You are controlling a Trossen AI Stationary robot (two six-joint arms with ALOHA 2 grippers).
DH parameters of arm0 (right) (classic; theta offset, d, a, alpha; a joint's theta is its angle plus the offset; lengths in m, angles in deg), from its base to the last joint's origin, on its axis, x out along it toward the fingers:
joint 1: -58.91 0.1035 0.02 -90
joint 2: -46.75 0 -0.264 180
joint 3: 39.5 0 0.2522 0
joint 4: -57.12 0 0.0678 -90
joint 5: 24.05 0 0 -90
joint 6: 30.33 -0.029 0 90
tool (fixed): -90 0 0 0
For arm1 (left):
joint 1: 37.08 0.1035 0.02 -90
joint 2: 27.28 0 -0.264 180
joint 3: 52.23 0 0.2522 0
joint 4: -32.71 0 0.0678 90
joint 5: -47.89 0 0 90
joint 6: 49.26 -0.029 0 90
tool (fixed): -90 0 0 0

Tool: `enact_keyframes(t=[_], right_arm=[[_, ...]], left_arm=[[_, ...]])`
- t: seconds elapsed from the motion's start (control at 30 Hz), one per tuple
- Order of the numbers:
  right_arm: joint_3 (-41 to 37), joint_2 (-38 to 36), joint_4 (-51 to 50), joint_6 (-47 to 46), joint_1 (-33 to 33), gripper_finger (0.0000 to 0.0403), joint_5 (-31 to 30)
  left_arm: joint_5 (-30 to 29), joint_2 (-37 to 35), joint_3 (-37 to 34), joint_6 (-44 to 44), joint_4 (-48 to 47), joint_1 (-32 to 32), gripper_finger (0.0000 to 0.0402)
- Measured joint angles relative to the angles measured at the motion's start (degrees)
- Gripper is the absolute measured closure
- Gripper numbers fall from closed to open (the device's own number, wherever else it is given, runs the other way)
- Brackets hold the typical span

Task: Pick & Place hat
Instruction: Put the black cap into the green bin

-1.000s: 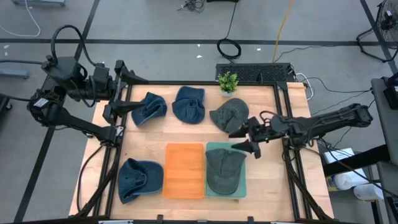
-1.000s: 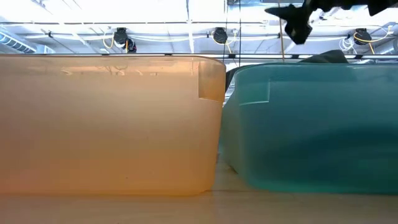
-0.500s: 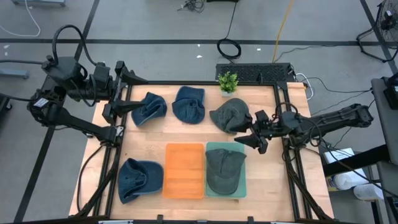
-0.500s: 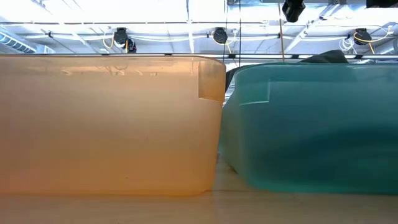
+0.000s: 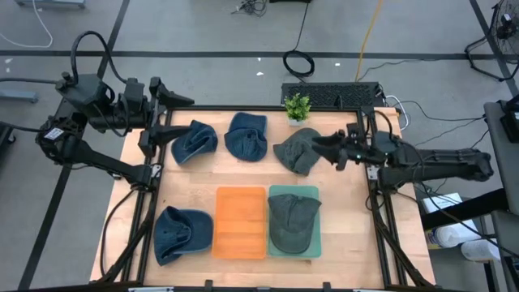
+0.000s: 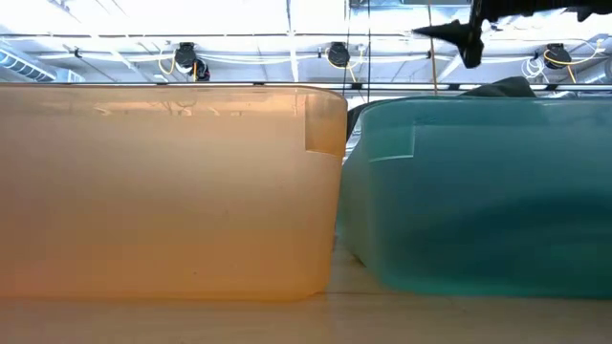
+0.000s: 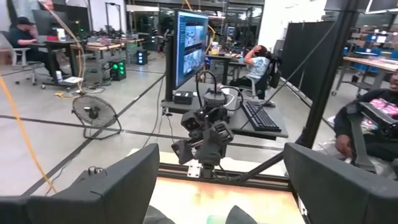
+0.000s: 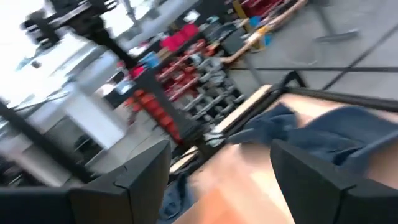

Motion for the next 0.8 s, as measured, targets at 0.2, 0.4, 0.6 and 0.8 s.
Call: enact_keyframes(t=[0.2, 0.4, 0.6, 0.8], right_arm=[[0.0, -0.5, -5.3, -3.0, -8.5, 0.014, 0.2], [0.0, -0.4, -14.2, -5.2, -17.4, 0.014, 1.9], [0.0, 0.7, -18.3, -5.1, -26.1, 0.014, 3.4], [0.0, 4.6, -20.6, -4.8, -33.4, 0.014, 6.6]], left_arm=[[-1.1, 0.5, 0.0, 0.2, 0.3, 0.0, 0.005], [-1.5, 1.5, 0.0, 0.3, 0.5, 0.7, 0.005], [-1.5, 2.1, 0.0, 1.5, 0.7, 2.4, 0.005], [-0.7, 2.6, 0.0, 1.7, 0.7, 3.4, 0.005]])
